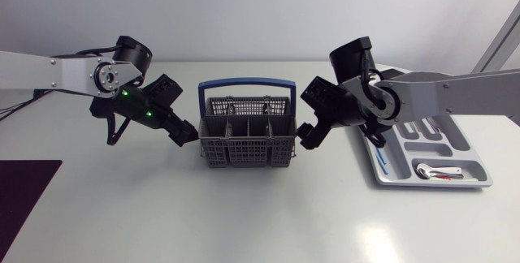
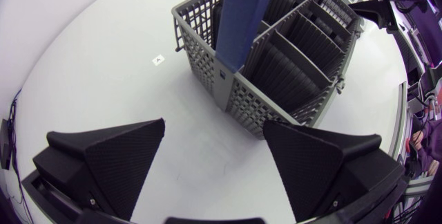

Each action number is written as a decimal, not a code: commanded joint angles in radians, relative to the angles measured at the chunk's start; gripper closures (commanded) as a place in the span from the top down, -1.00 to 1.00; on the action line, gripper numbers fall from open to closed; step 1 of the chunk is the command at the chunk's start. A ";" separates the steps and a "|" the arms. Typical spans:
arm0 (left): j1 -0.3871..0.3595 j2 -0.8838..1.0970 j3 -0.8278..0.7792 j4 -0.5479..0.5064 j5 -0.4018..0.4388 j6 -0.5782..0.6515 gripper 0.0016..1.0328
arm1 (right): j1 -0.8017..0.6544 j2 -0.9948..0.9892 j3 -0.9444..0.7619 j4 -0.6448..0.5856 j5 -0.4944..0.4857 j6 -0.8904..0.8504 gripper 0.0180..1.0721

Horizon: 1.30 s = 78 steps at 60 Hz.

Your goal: Unload the cutlery basket into the drawer organizer.

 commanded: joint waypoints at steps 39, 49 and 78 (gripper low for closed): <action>0.222 -0.229 -0.069 0.016 -0.010 -0.029 0.93 | -0.092 -0.302 -0.185 -0.013 0.077 -0.003 0.91; 0.252 -0.327 -0.157 0.074 -0.010 -0.060 0.93 | -0.158 -0.462 -0.253 -0.036 0.095 -0.015 0.91; 0.210 -0.643 -0.411 0.234 -0.003 -0.090 0.93 | -0.362 -0.887 -0.423 -0.050 0.070 0.146 0.91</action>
